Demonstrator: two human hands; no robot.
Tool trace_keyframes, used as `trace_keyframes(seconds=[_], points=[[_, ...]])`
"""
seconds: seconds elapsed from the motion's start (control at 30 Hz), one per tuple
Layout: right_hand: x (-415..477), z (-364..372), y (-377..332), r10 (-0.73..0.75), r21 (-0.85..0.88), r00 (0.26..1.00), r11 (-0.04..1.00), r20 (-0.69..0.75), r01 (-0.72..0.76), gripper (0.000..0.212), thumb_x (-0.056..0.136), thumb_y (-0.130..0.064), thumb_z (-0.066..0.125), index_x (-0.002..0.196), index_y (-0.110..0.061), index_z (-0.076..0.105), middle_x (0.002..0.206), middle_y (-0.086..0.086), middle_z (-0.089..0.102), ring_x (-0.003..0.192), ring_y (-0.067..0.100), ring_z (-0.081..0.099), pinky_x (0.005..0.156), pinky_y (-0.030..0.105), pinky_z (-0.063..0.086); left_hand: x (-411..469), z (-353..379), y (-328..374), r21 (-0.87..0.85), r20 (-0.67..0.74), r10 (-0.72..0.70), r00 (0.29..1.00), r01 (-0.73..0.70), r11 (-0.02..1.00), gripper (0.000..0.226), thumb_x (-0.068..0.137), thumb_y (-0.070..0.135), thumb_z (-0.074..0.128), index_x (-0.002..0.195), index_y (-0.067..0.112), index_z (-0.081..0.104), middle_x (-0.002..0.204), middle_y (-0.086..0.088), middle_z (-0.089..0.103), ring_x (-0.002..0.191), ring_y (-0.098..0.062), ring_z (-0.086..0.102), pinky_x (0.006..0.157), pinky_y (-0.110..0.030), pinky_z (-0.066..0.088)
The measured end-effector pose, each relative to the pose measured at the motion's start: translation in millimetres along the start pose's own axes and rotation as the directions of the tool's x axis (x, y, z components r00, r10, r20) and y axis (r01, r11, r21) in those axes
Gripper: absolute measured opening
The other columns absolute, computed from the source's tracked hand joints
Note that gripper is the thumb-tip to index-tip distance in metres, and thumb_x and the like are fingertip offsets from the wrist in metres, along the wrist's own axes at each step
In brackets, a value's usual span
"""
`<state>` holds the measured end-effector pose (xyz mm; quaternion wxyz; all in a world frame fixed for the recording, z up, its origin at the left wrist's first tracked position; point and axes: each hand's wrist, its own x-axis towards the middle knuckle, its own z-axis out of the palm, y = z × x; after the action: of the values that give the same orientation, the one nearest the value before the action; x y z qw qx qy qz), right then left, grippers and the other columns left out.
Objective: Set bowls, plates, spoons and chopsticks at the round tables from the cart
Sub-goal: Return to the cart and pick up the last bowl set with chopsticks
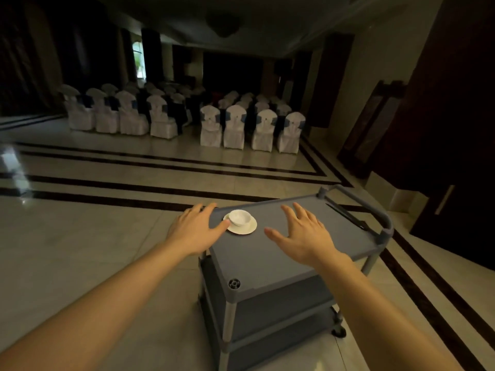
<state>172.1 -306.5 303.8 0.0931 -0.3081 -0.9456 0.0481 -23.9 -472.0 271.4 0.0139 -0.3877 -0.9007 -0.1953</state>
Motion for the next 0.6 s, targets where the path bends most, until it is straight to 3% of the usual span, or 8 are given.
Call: trace_keyframes(seconds=[0.17, 0.37, 0.6], points=[[100, 44, 43, -0.016, 0.063, 0.997, 0.998, 0.073, 0.011, 0.087, 0.09, -0.077, 0.032, 0.159, -0.027, 0.016, 0.167, 0.004, 0.017, 0.15, 0.03, 0.023, 0.113, 0.05, 0.034, 88, 65, -5, -0.113, 0.045, -0.106, 0.993, 0.11, 0.988, 0.083, 0.088, 0.077, 0.036, 0.155, 0.03, 0.027, 0.16, -0.003, 0.034, 0.144, -0.028, 0.036, 0.11, -0.045, 0.038], [232, 117, 89, 0.001, 0.142, 0.99, 0.99, 0.142, -0.021, 0.08, 0.092, -0.074, 0.037, 0.155, -0.026, 0.029, 0.16, 0.001, 0.035, 0.14, 0.026, 0.041, 0.104, 0.046, 0.044, 204, 157, -17, -0.193, 0.112, -0.222, 0.969, 0.24, 0.951, 0.078, 0.089, 0.074, 0.039, 0.153, 0.032, 0.03, 0.156, -0.004, 0.04, 0.138, -0.031, 0.044, 0.103, -0.044, 0.042], [341, 203, 124, -0.003, 0.231, 0.956, 0.971, 0.294, -0.068, 0.069, 0.096, -0.065, 0.041, 0.152, -0.024, 0.036, 0.154, 0.003, 0.044, 0.127, 0.029, 0.055, 0.101, 0.046, 0.048, 270, 241, -22, -0.263, 0.174, -0.369, 0.913, 0.404, 0.876, 0.066, 0.09, 0.062, 0.051, 0.147, 0.032, 0.038, 0.148, -0.005, 0.047, 0.133, -0.029, 0.048, 0.098, -0.038, 0.042]])
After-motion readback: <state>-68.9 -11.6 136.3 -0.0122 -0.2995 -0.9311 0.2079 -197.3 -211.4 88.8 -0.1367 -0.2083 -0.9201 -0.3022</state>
